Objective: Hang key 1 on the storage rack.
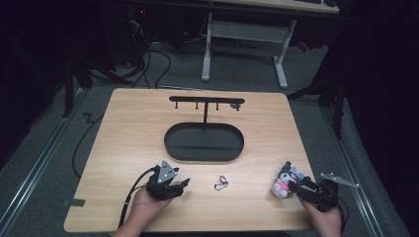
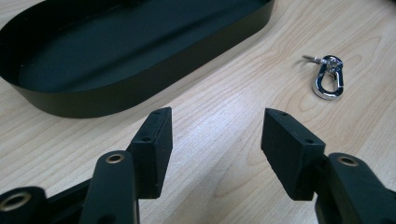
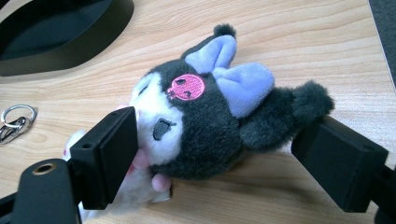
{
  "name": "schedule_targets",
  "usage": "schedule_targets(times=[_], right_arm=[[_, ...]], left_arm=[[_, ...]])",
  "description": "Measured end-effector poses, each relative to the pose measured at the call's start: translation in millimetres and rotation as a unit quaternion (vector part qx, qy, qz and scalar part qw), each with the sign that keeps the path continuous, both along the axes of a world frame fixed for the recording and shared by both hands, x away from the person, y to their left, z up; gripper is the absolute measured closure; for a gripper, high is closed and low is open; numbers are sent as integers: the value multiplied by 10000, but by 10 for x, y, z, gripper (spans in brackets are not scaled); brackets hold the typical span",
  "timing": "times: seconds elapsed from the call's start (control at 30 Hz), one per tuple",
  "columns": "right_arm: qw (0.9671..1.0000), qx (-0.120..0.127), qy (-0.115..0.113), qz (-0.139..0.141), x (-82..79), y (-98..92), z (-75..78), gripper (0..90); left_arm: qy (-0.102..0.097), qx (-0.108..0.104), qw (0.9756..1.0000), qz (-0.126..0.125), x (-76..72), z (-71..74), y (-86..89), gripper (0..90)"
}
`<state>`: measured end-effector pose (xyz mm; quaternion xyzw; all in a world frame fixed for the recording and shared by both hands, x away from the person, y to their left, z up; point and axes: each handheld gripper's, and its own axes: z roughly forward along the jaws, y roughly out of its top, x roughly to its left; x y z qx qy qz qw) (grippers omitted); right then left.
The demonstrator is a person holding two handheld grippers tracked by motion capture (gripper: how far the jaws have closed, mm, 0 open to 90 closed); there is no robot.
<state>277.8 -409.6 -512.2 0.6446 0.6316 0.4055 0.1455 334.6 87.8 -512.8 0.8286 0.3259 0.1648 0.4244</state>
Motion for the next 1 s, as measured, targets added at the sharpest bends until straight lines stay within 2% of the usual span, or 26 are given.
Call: schedule_targets(times=[0.2,0.3,0.4,0.5,0.6,0.7,0.77,0.87,0.9,1.0], right_arm=[[10000,17,-43,74,37,15,-12,155],[9998,47,-74,185,113,46,-18,151],[9992,47,-56,389,257,126,-25,146],[9981,-39,-90,613,475,237,-37,150],[9968,-283,47,743,653,375,-56,167],[9945,-399,175,957,823,516,-87,191],[9938,-380,115,1042,881,589,-60,249],[9924,-443,28,1149,921,668,0,265],[9910,-465,-56,1258,959,756,70,256],[9899,-570,-127,1289,970,828,151,224]], left_arm=[[-6,31,10000,-3,-14,-7,-1,442],[10,64,10000,14,-35,-21,15,442],[26,68,10000,63,-63,-28,49,441],[21,66,9999,132,-86,-30,91,443],[26,82,9998,157,-94,-32,113,443],[36,97,9997,210,-98,-40,148,444],[42,92,9997,241,-101,-40,169,445],[44,83,9996,248,-102,-42,176,445],[44,91,9996,246,-100,-43,177,445],[47,89,9997,226,-101,-38,178,445]])
